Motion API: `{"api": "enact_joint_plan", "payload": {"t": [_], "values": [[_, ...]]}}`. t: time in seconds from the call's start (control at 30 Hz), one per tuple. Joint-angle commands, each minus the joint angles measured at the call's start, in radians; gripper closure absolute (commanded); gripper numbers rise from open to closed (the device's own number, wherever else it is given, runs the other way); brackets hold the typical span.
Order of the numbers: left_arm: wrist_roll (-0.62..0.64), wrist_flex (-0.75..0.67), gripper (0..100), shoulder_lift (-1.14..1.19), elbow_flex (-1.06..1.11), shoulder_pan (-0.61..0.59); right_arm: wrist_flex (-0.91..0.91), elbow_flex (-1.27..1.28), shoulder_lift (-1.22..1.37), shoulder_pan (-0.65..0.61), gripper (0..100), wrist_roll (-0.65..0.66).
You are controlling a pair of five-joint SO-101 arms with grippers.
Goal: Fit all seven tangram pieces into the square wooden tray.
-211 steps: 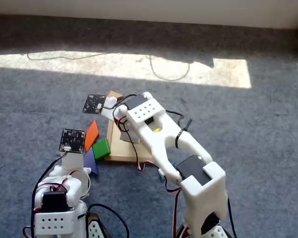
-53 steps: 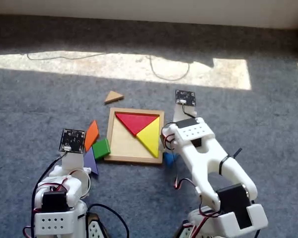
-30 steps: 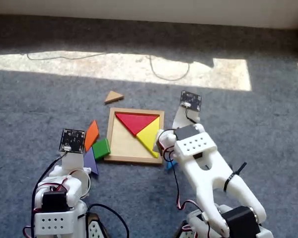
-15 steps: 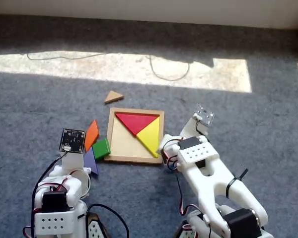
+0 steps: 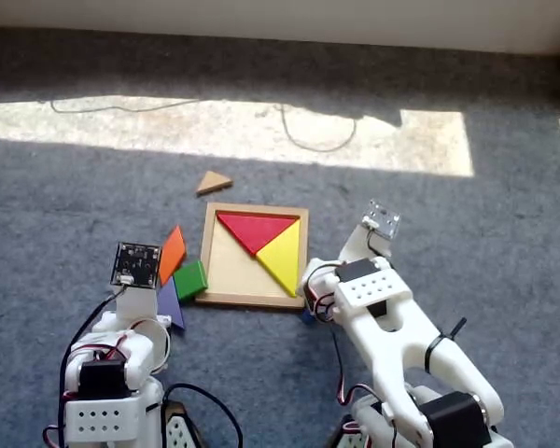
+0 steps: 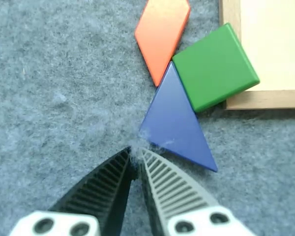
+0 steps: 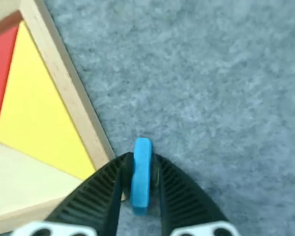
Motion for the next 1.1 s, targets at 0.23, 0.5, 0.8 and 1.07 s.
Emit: {"api": "enact_joint_plan", "payload": {"t": [0.23, 0.5, 0.8, 1.07], "values": [[-0.003, 0.005, 99, -0.041, 0.019, -0.007, 0.183, -0.142, -0.183, 0.035, 99.5, 0.114], [-0.003, 0.005, 99, -0.041, 0.019, -0.007, 0.004, -0.171, -0.265, -0.058, 99.5, 0.107], [-0.003, 0.005, 99, -0.041, 0.019, -0.007, -0.223, -0.179, -0.105, -0.177, 99.5, 0.206], [-0.003, 0.005, 99, -0.041, 0.019, -0.007, -0.223, -0.232, -0.004, -0.179, 99.5, 0.697]]}}
